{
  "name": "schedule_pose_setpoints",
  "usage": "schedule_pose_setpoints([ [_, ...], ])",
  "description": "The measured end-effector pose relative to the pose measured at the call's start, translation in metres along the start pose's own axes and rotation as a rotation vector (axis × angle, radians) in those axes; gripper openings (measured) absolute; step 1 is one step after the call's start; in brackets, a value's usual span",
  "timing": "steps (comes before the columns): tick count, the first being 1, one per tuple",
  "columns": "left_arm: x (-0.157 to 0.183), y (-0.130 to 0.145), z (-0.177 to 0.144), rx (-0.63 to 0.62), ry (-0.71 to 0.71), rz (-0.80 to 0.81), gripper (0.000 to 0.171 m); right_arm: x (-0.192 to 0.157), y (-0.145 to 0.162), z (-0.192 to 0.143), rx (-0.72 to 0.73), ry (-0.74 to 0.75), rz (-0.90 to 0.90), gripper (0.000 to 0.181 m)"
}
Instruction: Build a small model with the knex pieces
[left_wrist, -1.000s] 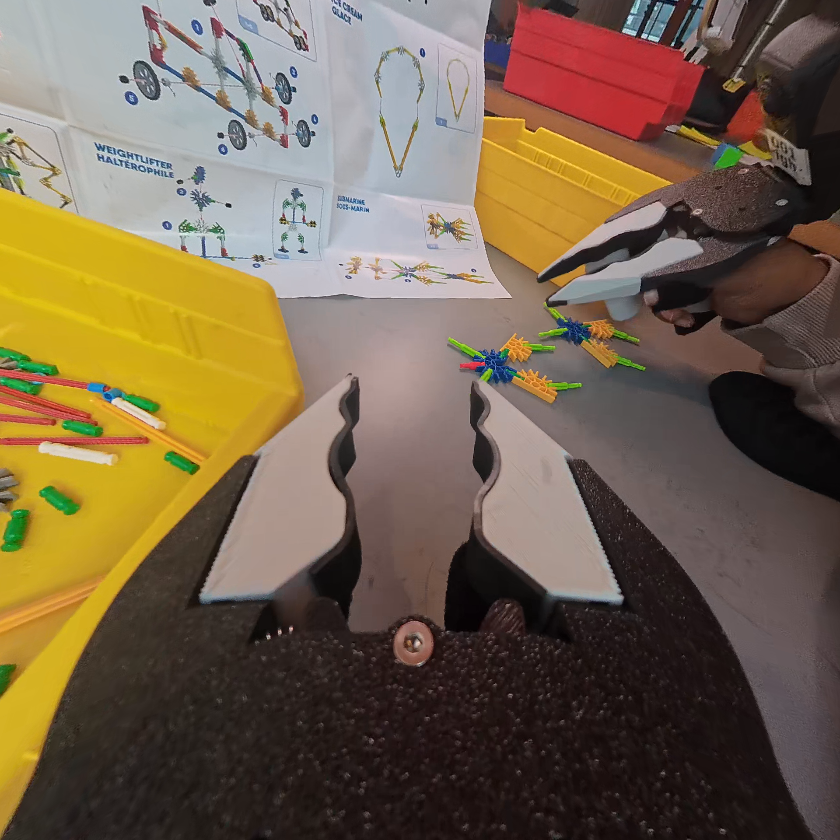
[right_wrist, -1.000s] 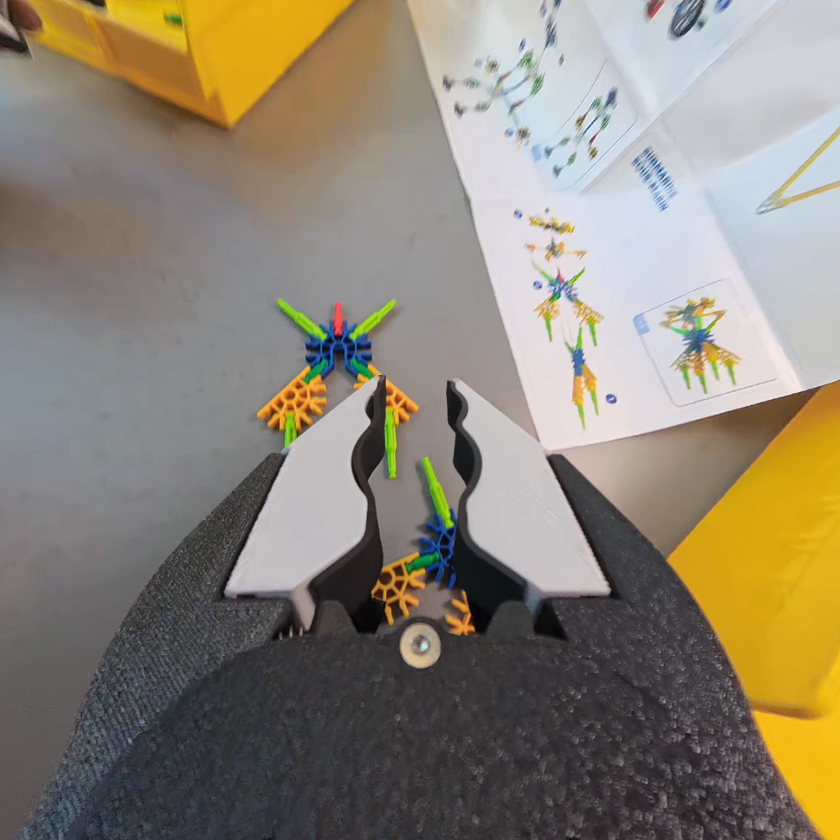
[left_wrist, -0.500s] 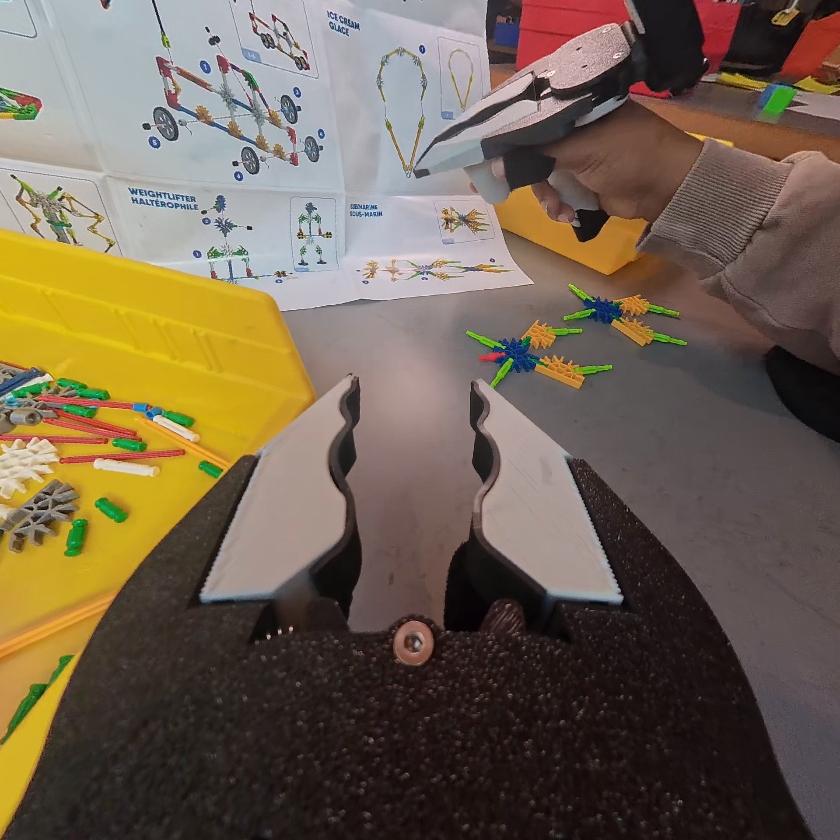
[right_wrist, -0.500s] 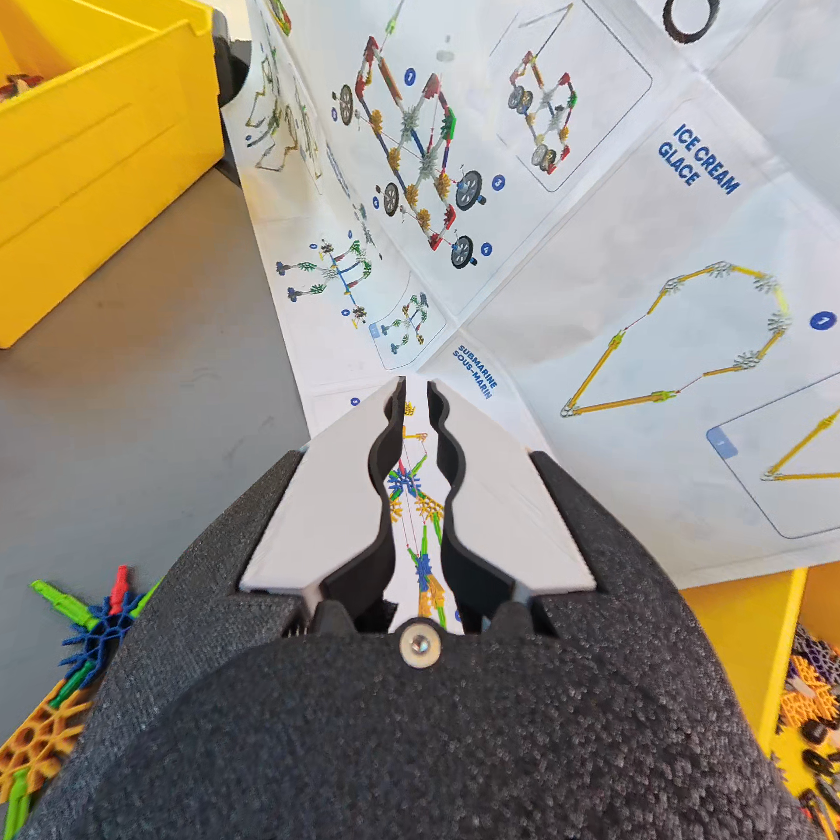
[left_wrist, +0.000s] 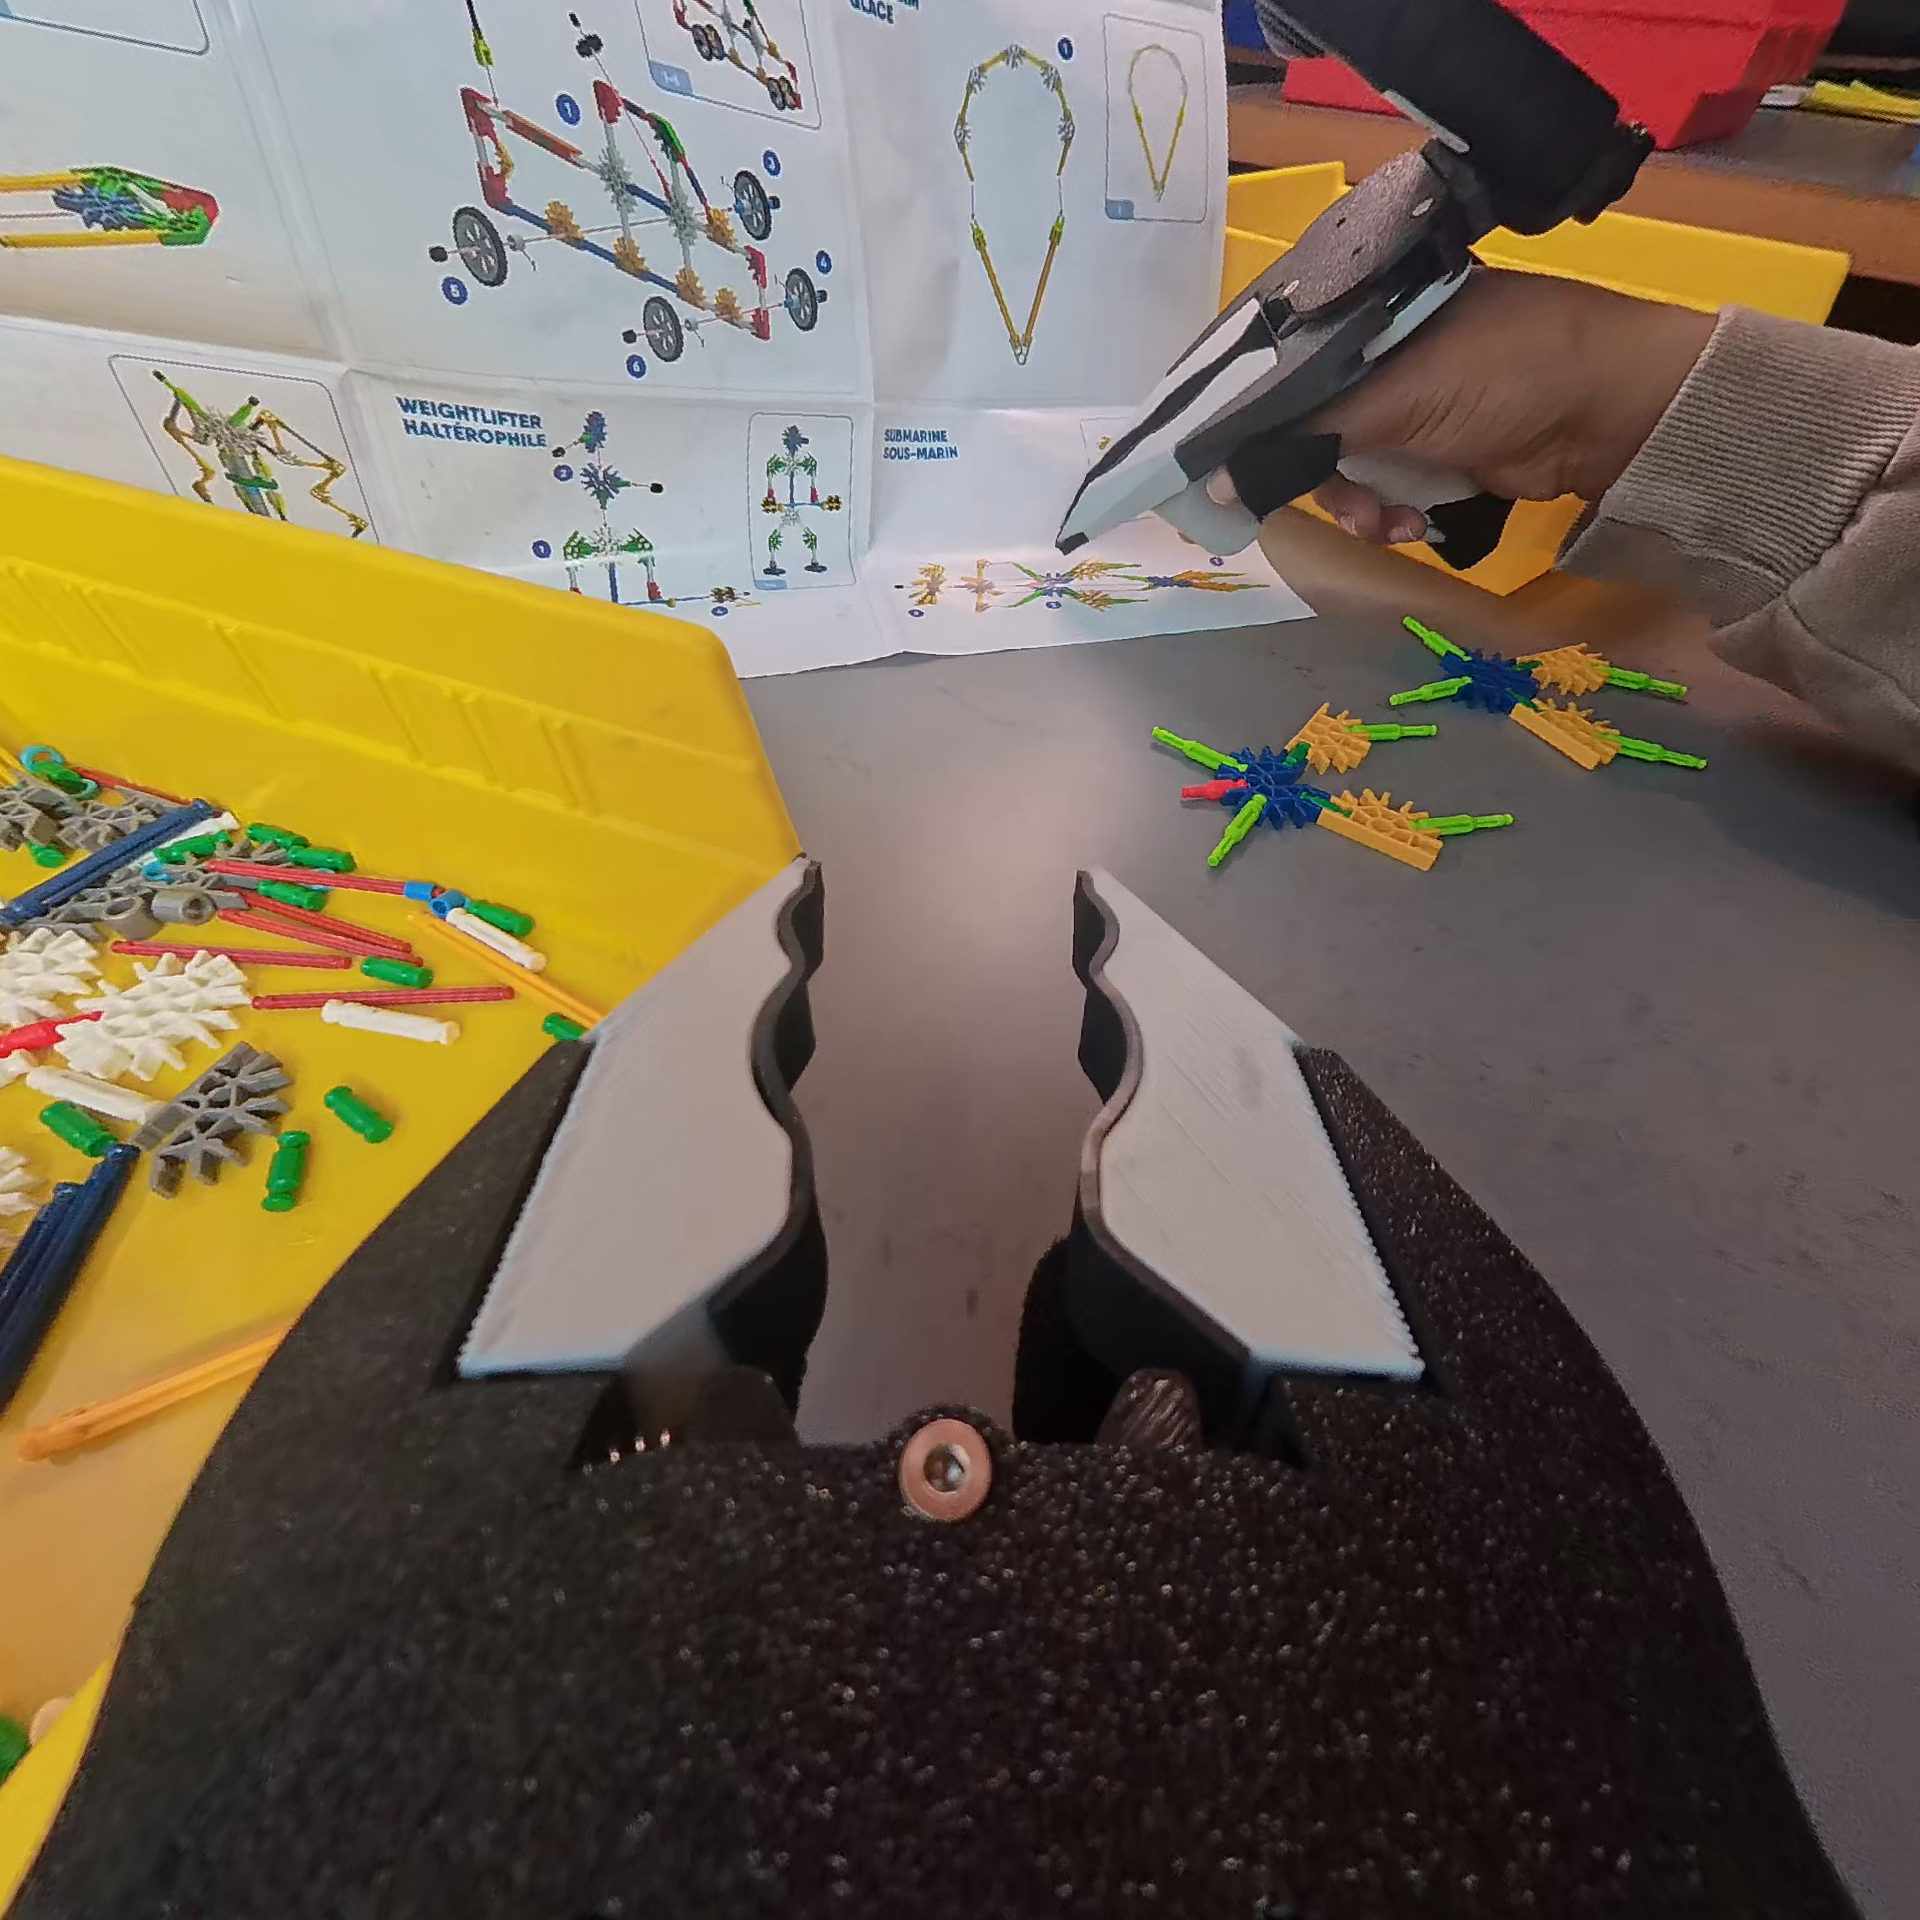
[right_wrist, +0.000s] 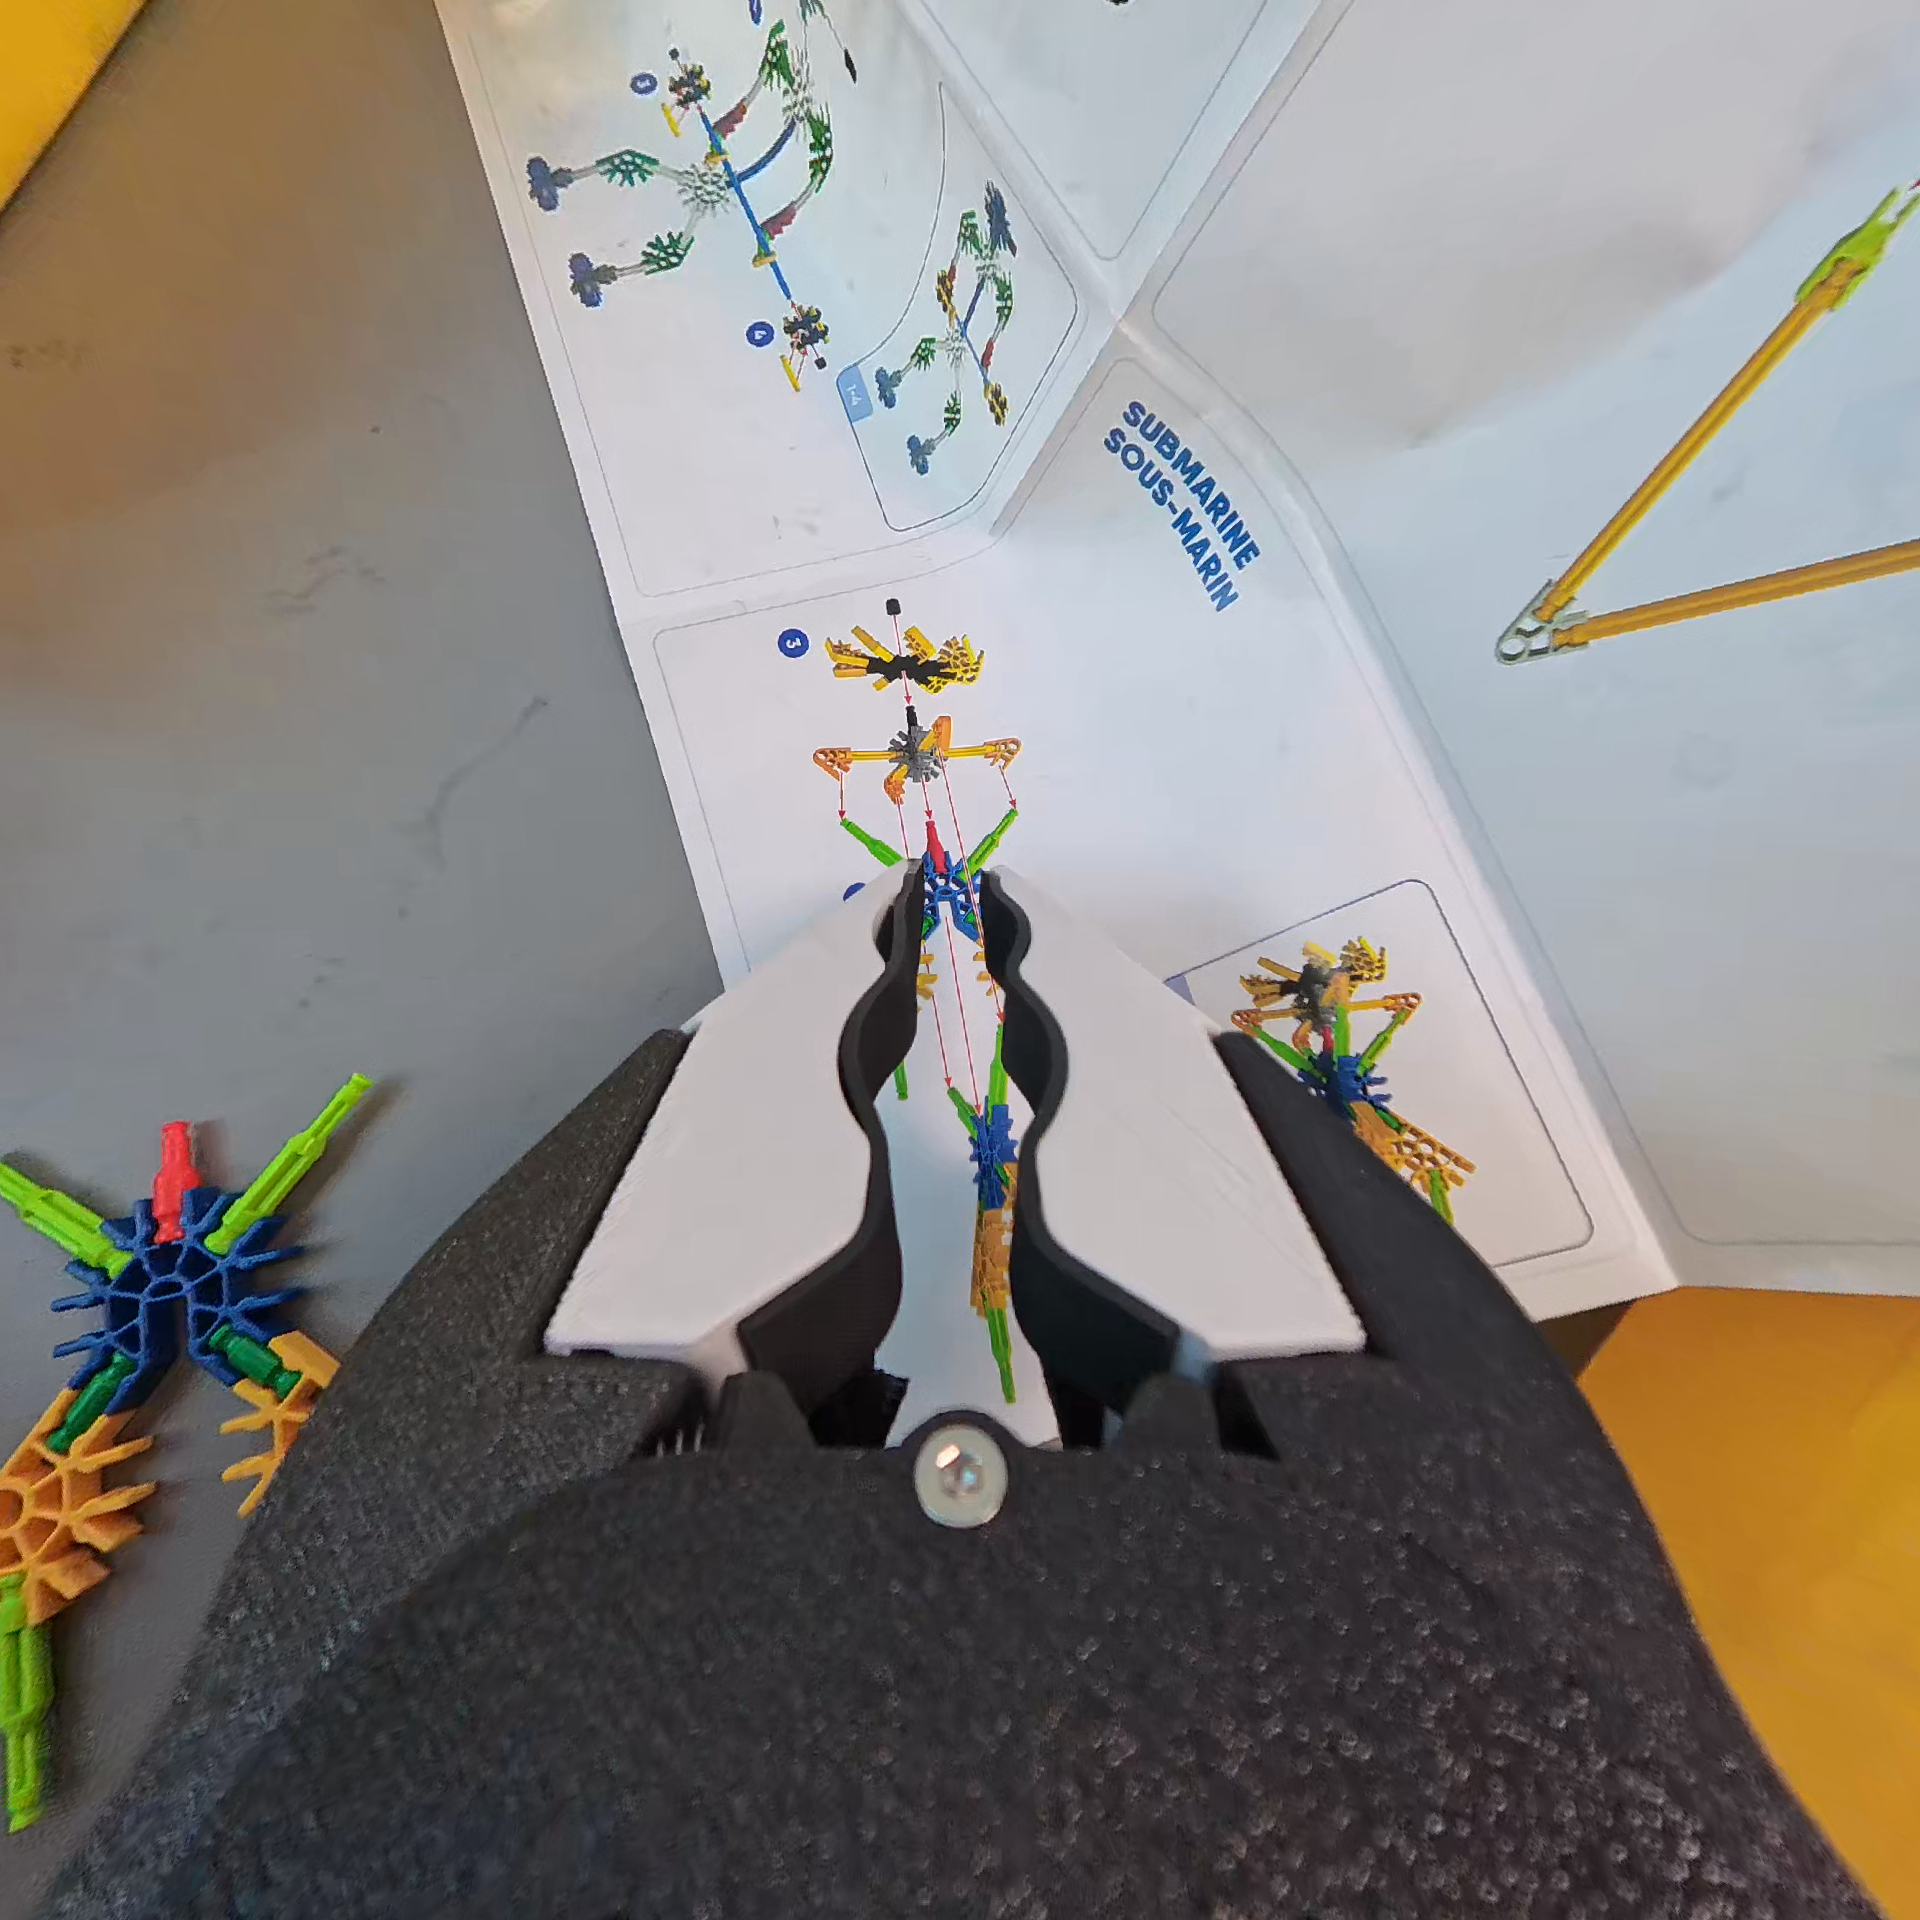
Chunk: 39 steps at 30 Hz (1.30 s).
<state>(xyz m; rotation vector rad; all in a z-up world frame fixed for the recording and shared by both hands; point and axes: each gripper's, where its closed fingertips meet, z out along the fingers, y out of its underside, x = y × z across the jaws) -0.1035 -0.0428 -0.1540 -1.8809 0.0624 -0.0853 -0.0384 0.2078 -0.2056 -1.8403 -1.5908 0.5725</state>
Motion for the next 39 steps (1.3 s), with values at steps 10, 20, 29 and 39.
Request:
schedule_pose_setpoints([
  [10,0.000,0.004,0.006,-0.010,0.010,-0.021,0.047,-0.002,-0.012,0.024,-0.008,-0.008,-0.108,0.004],
  [20,0.002,0.005,0.006,-0.006,0.017,-0.018,0.046,-0.007,-0.014,0.031,-0.046,-0.075,-0.093,0.032],
  [29,0.004,0.006,0.004,-0.003,0.033,-0.029,0.046,-0.005,-0.013,0.028,-0.048,-0.063,-0.107,0.028],
  [39,0.004,0.005,0.003,0.007,0.037,-0.040,0.046,0.061,-0.105,-0.091,0.415,0.241,0.029,0.044],
])
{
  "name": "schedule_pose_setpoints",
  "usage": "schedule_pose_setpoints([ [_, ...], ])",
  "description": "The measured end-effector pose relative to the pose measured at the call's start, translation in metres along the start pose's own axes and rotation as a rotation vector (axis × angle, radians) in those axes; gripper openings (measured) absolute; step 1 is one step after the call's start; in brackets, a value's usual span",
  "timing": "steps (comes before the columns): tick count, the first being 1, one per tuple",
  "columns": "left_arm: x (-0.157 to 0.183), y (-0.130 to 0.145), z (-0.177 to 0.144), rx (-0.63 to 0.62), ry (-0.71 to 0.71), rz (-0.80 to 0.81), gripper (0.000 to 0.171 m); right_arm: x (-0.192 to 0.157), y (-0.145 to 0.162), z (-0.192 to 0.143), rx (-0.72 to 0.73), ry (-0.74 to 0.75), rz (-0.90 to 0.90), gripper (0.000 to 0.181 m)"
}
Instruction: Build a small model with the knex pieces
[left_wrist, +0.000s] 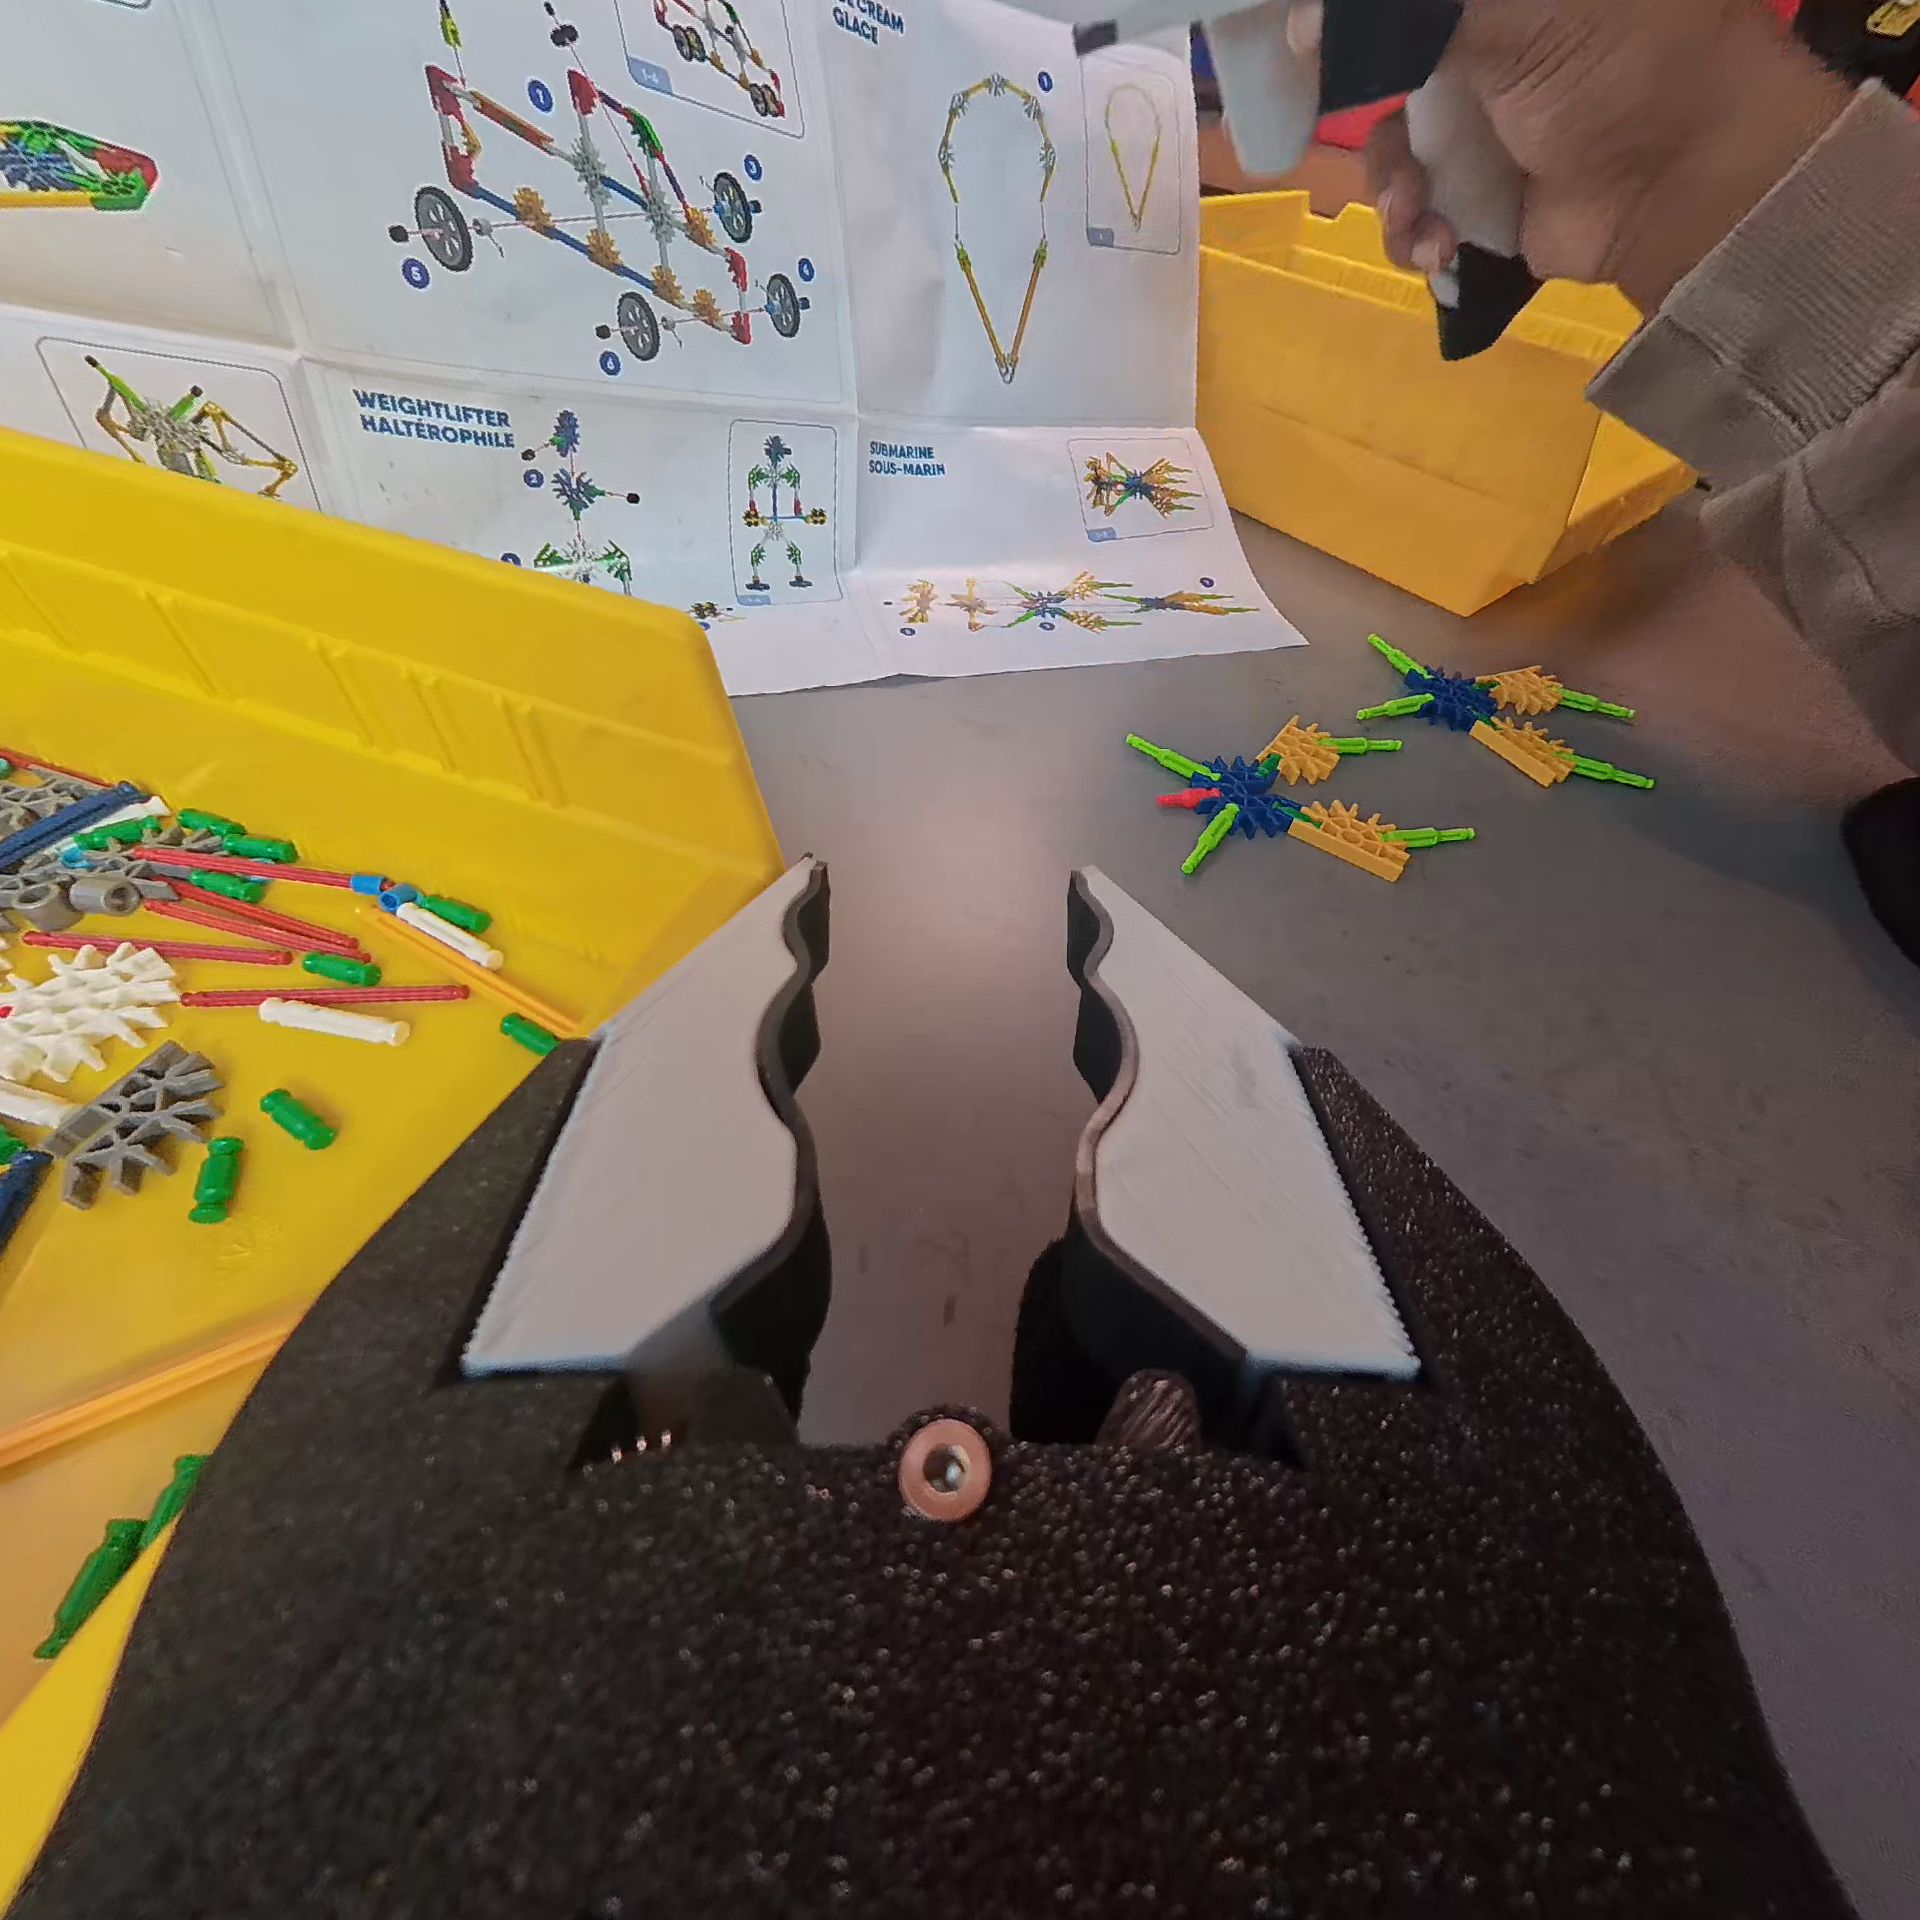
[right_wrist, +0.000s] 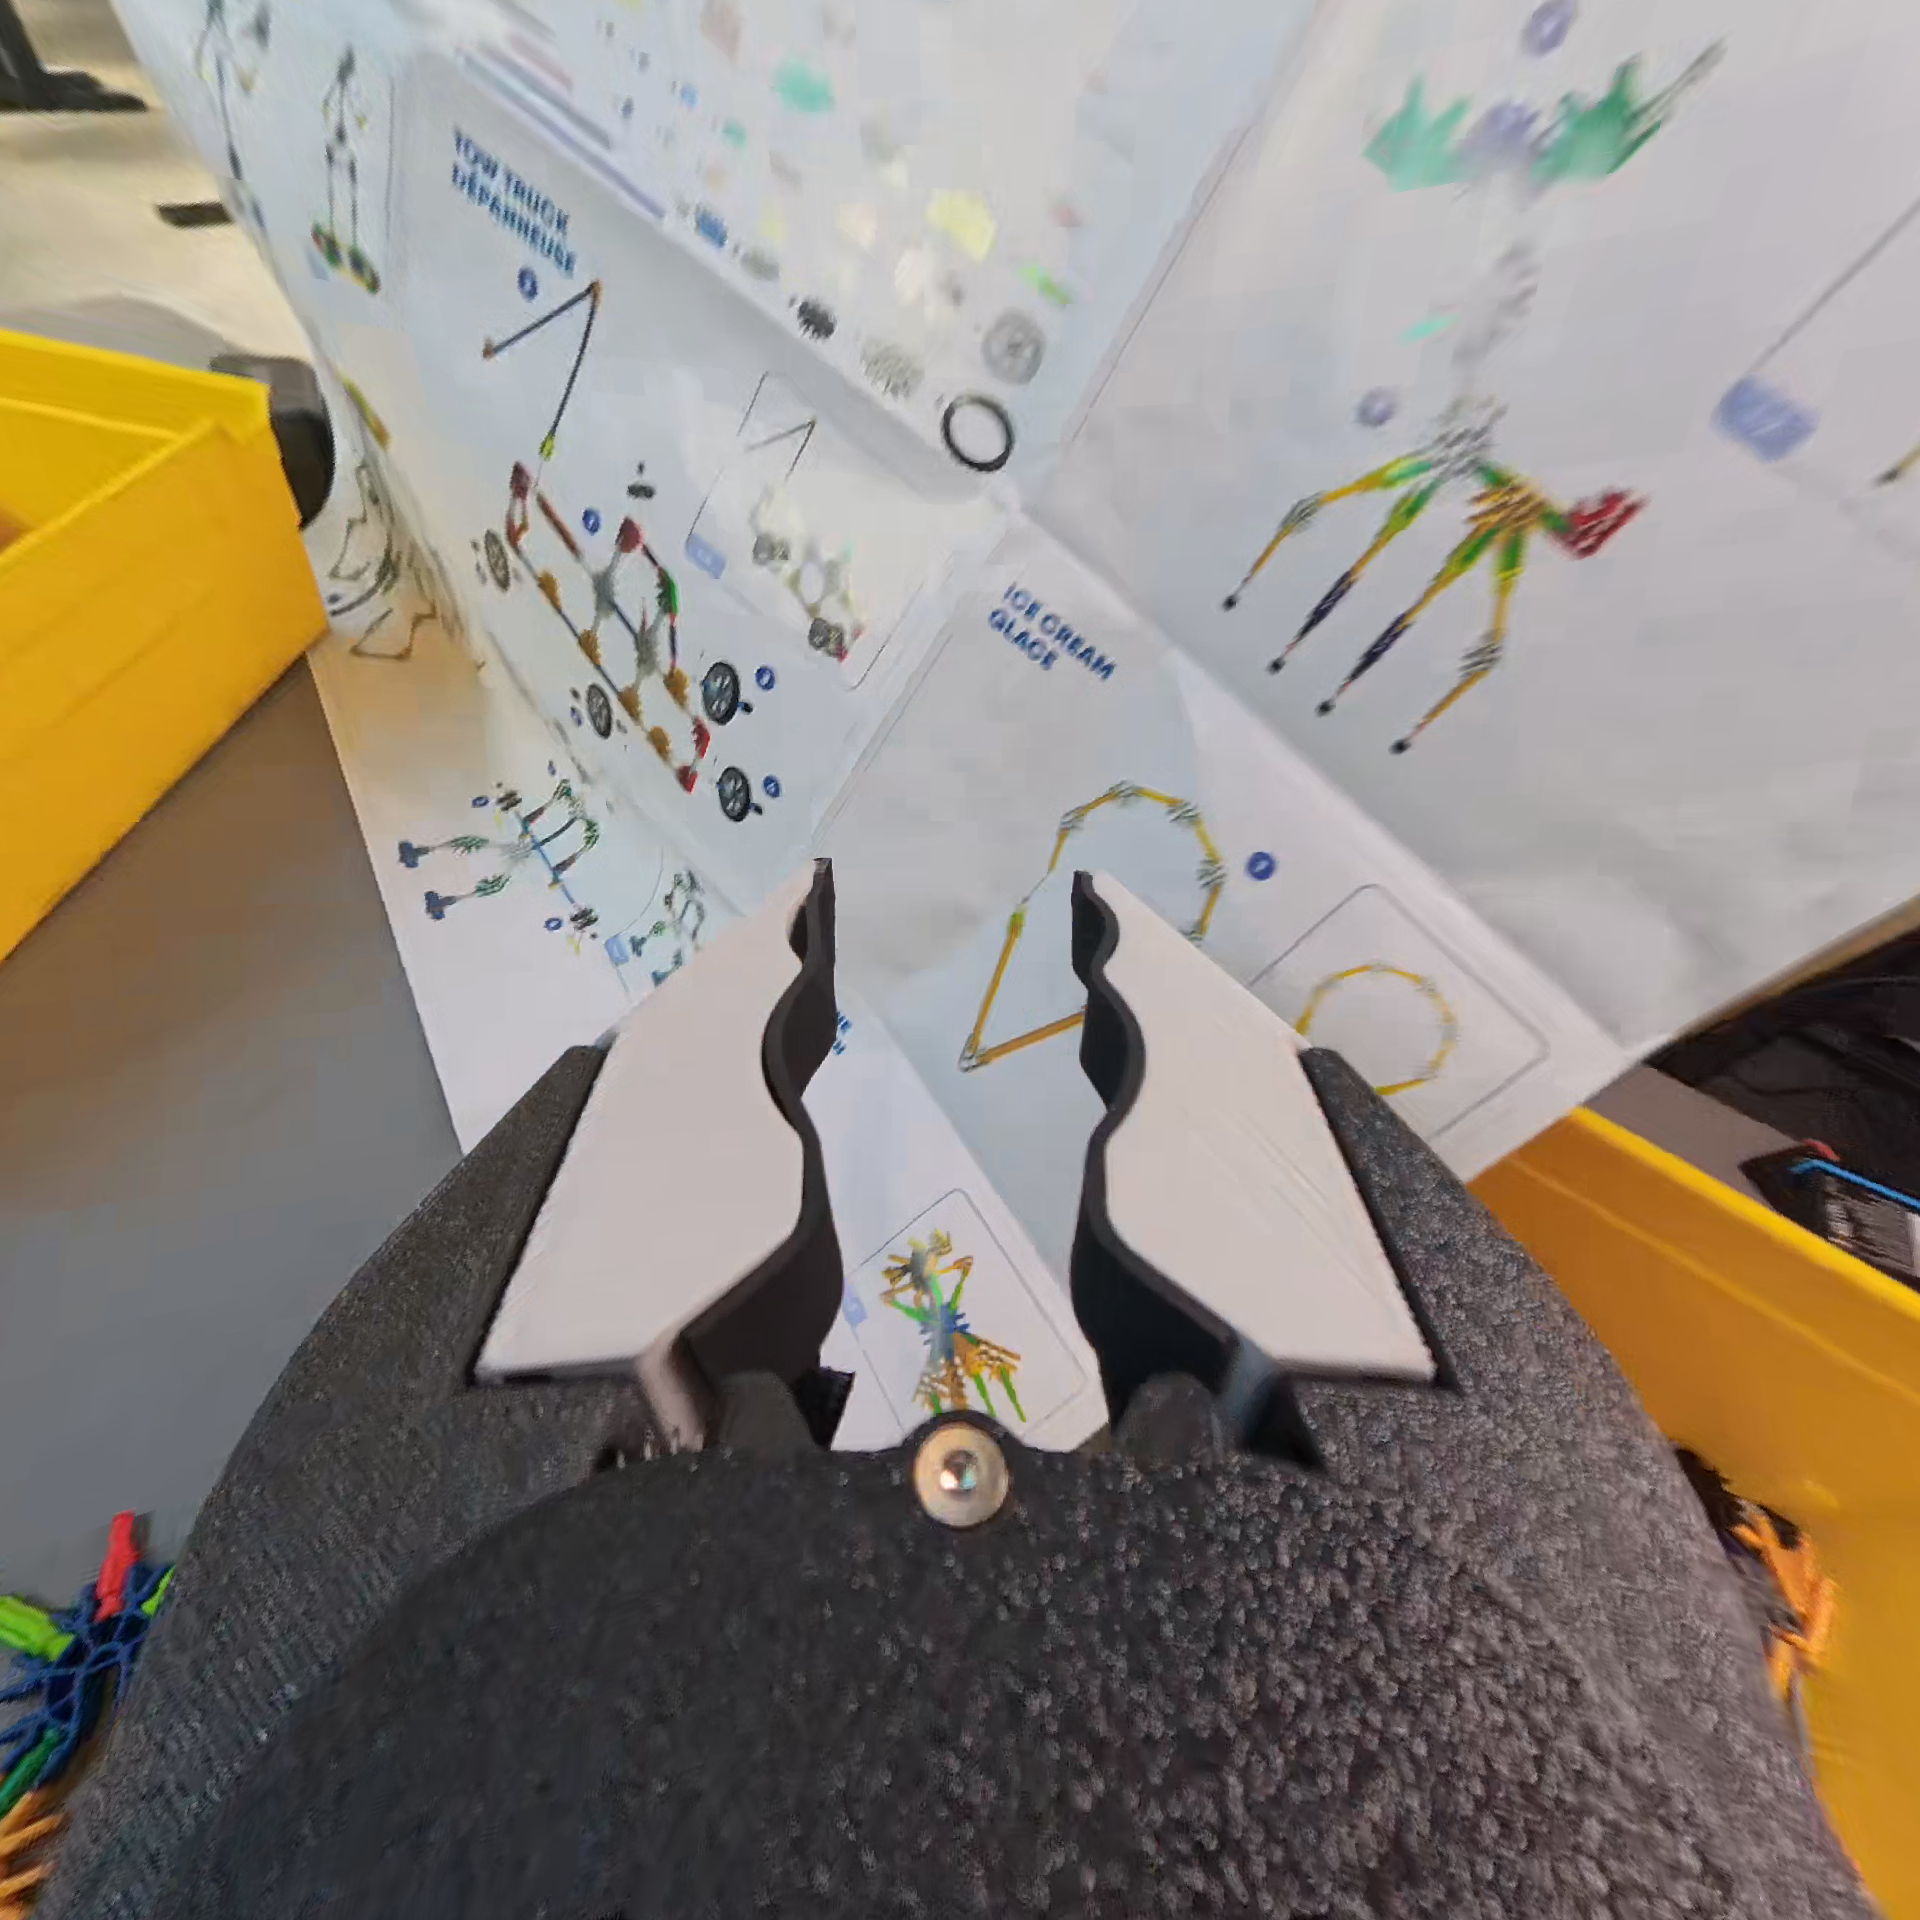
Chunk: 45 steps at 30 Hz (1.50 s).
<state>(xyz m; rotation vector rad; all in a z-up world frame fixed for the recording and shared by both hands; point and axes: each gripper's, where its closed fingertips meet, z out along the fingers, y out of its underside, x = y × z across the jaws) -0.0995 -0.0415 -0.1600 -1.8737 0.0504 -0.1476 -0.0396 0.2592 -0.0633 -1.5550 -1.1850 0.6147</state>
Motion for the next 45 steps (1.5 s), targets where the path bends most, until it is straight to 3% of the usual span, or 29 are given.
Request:
schedule_pose_setpoints([
  [2,0.001,0.000,0.001,0.000,0.002,-0.003,0.046,0.017,-0.031,-0.022,0.053,0.057,-0.031,0.051],
  [5,0.005,-0.003,0.002,0.009,0.009,0.012,0.045,0.012,-0.094,-0.029,0.101,-0.032,-0.191,0.061],
  [8,0.011,-0.004,0.001,0.017,0.016,0.046,0.045,0.031,-0.144,0.008,0.000,-0.057,-0.502,0.074],
  [11,0.012,-0.004,0.000,0.016,-0.002,0.086,0.044,0.070,-0.158,0.051,-0.230,-0.048,-0.678,0.087],
  [13,0.009,-0.005,-0.003,0.018,-0.020,0.104,0.043,0.091,-0.154,0.070,-0.373,-0.037,-0.719,0.073],
  [17,0.007,-0.008,-0.006,0.031,-0.030,0.111,0.042,0.091,-0.146,0.083,-0.478,-0.053,-0.803,0.001],
  [20,0.010,-0.006,-0.005,0.030,-0.008,0.103,0.042,0.081,-0.159,0.083,-0.434,-0.015,-0.897,0.000],
  [30,0.015,-0.002,-0.003,0.014,-0.001,0.125,0.041,0.078,-0.268,0.098,-0.106,0.322,-1.071,0.000],
  [34,0.014,-0.003,-0.004,0.018,-0.001,0.119,0.041,0.071,-0.278,0.100,-0.026,0.355,-1.023,0.000],
  [39,0.037,-0.004,0.010,-0.031,0.110,0.096,0.036,0.068,-0.248,0.102,0.003,0.339,-1.020,0.000],
  [42,0.060,-0.020,0.046,-0.092,0.184,0.066,0.035,0.066,-0.237,0.101,0.017,0.319,-0.994,0.000],
  [45,0.067,-0.037,0.110,-0.149,0.158,0.071,0.033,0.061,-0.232,0.101,0.026,0.302,-0.967,0.000],
])
